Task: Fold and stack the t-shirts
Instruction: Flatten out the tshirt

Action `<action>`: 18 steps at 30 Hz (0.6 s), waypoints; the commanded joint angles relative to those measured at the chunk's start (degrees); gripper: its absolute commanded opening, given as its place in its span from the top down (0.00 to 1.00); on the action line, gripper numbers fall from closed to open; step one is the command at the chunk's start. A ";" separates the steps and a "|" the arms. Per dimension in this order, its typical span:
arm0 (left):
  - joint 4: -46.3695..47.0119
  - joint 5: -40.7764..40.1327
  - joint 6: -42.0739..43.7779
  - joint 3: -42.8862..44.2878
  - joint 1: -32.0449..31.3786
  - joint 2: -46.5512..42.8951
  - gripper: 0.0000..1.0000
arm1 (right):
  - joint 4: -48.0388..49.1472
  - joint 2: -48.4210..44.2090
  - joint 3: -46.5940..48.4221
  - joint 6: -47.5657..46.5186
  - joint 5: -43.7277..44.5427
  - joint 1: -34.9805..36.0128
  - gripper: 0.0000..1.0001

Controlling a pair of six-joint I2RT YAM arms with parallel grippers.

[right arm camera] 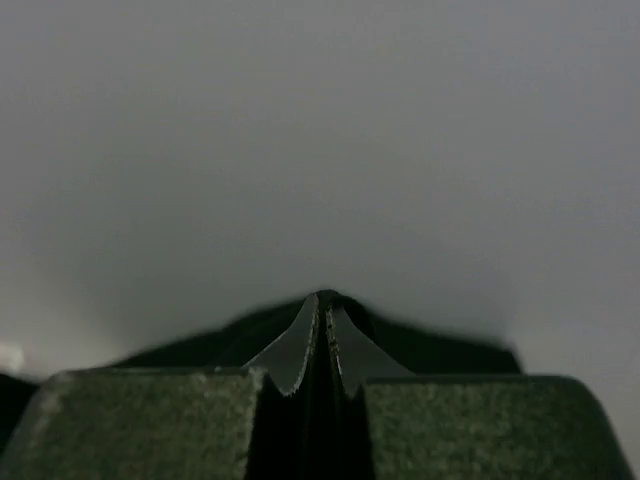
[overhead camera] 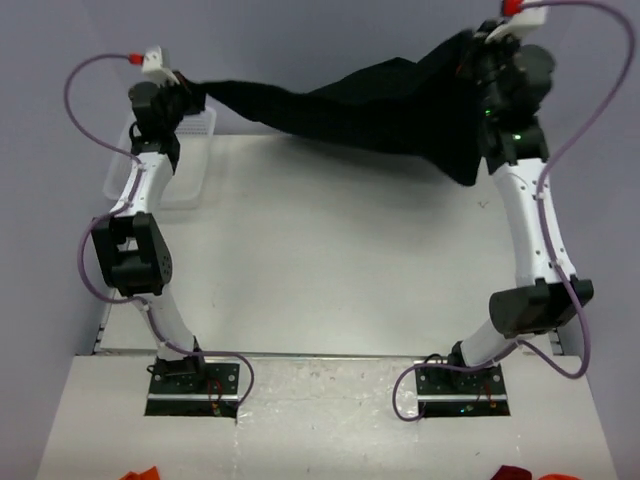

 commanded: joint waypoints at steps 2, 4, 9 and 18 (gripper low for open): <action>-15.79 1.44 -1.58 -10.83 -0.35 4.55 1.00 | -13.67 -2.36 -20.91 12.13 3.26 0.28 1.00; -26.60 -2.42 -4.82 -14.86 -1.14 4.47 1.00 | -16.83 -6.23 -31.91 16.63 5.71 1.59 1.00; -27.95 -1.19 -11.08 -32.16 -3.42 -5.97 1.00 | -22.81 -19.51 -50.10 26.67 11.52 3.36 1.00; -32.44 -10.25 -11.61 -45.55 -5.36 -27.16 1.00 | -35.91 -30.58 -57.42 29.92 15.21 3.45 1.00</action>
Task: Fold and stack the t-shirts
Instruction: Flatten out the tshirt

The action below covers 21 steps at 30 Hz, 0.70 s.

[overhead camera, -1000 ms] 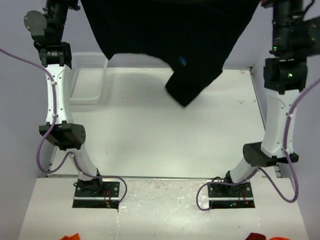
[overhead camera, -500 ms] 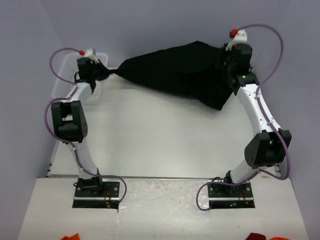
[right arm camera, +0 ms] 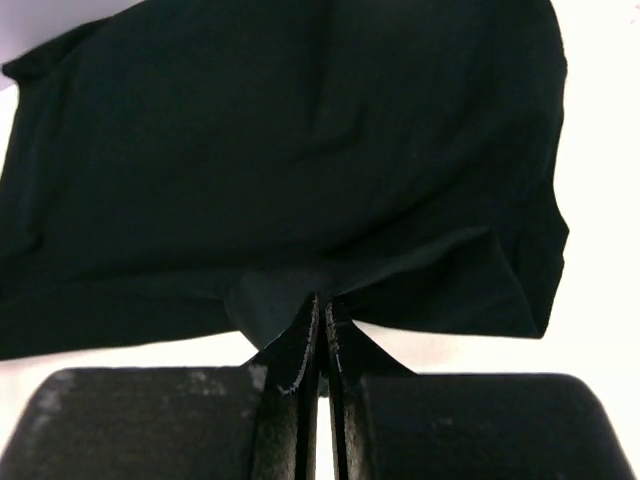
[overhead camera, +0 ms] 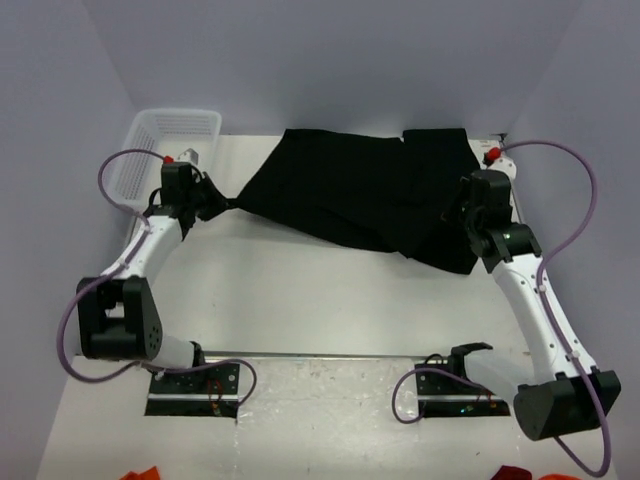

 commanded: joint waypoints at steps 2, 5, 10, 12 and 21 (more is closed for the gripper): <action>-0.85 -3.52 -1.80 -4.58 0.23 -8.77 1.00 | -5.50 -4.15 -5.21 2.51 2.56 0.17 1.00; -1.55 -3.08 -0.13 -4.32 0.23 -10.80 1.00 | -5.66 -8.29 -5.93 1.63 4.84 0.08 1.00; -1.82 -3.43 -0.22 -3.97 0.23 -12.83 1.00 | -10.23 -9.52 -2.59 2.78 5.81 0.17 1.00; -1.82 -3.70 0.22 -3.97 -1.35 -13.27 1.00 | -10.85 -10.31 -1.62 3.30 5.81 0.17 1.00; -2.52 -3.17 2.07 -4.06 -1.52 -9.76 1.00 | -15.94 -13.56 -1.97 4.88 5.02 1.57 1.00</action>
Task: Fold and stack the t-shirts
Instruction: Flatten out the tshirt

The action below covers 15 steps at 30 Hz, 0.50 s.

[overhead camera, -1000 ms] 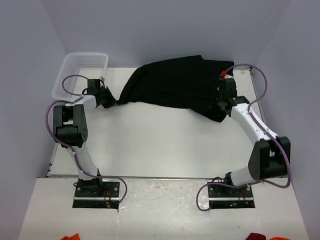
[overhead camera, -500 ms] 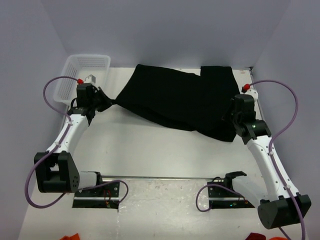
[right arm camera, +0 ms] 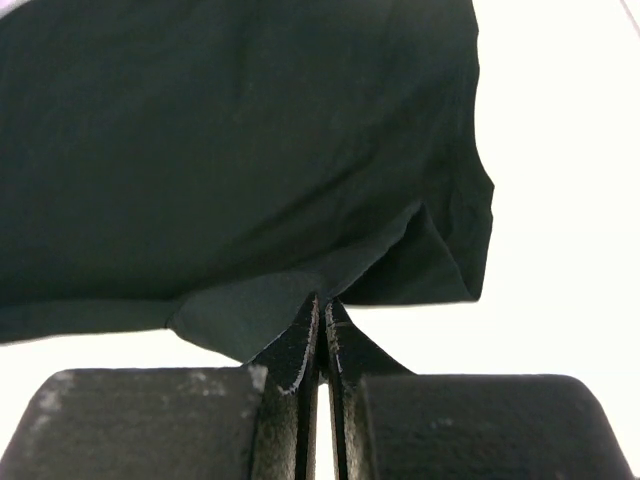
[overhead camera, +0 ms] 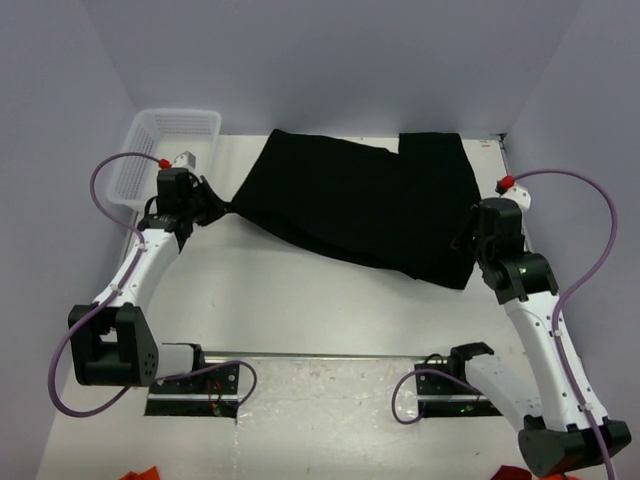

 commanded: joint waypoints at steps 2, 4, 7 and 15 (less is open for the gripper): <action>-1.27 -0.57 1.85 0.58 -0.26 2.64 1.00 | -6.17 -2.18 1.27 4.32 1.27 2.45 1.00; -2.24 -1.62 2.21 0.85 -0.43 3.08 1.00 | -8.53 -3.68 0.30 7.04 1.17 4.21 1.00; -4.26 -6.53 3.08 1.46 -0.43 2.56 1.00 | -13.18 -6.66 -1.19 12.49 2.84 9.13 1.00; -6.46 -10.15 4.14 1.37 -0.61 0.63 1.00 | -21.29 -16.60 -3.22 20.59 2.05 13.36 1.00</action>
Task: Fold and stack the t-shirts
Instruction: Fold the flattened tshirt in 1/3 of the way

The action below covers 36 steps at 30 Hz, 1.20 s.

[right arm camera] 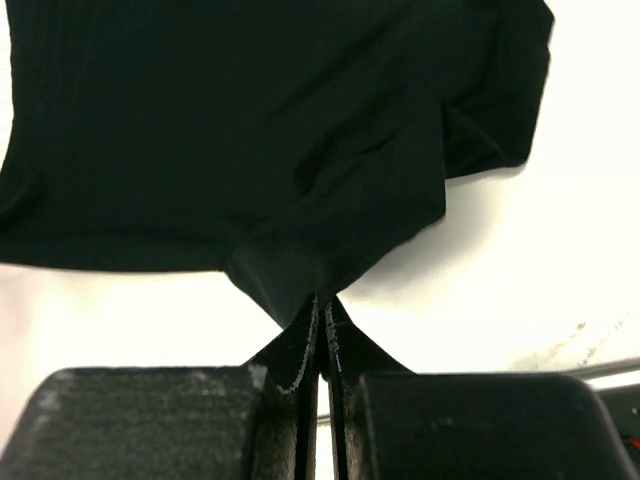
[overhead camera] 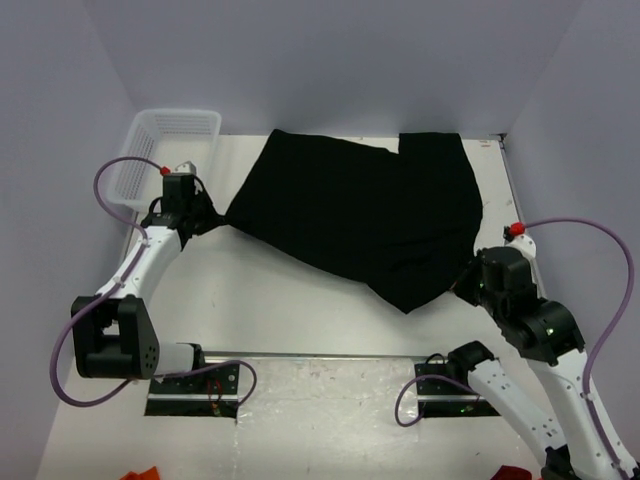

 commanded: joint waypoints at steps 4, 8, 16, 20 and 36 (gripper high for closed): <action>-0.43 -4.13 1.43 1.09 -0.57 -2.92 1.00 | -7.12 -1.18 0.39 4.67 7.14 0.44 1.00; 2.73 -1.23 1.26 0.47 -0.92 -1.87 1.00 | -5.37 -0.38 0.13 5.64 11.63 0.53 1.00; 3.52 0.00 2.48 7.14 -4.86 7.96 1.00 | -1.76 11.38 1.62 7.74 17.60 0.44 1.00; 7.30 2.55 3.80 9.35 -6.54 11.49 1.00 | -0.88 17.01 3.37 8.81 19.89 0.27 1.00; 8.71 -0.34 4.68 20.68 -7.51 23.00 1.00 | 4.73 26.07 10.15 -1.03 20.53 -8.34 1.00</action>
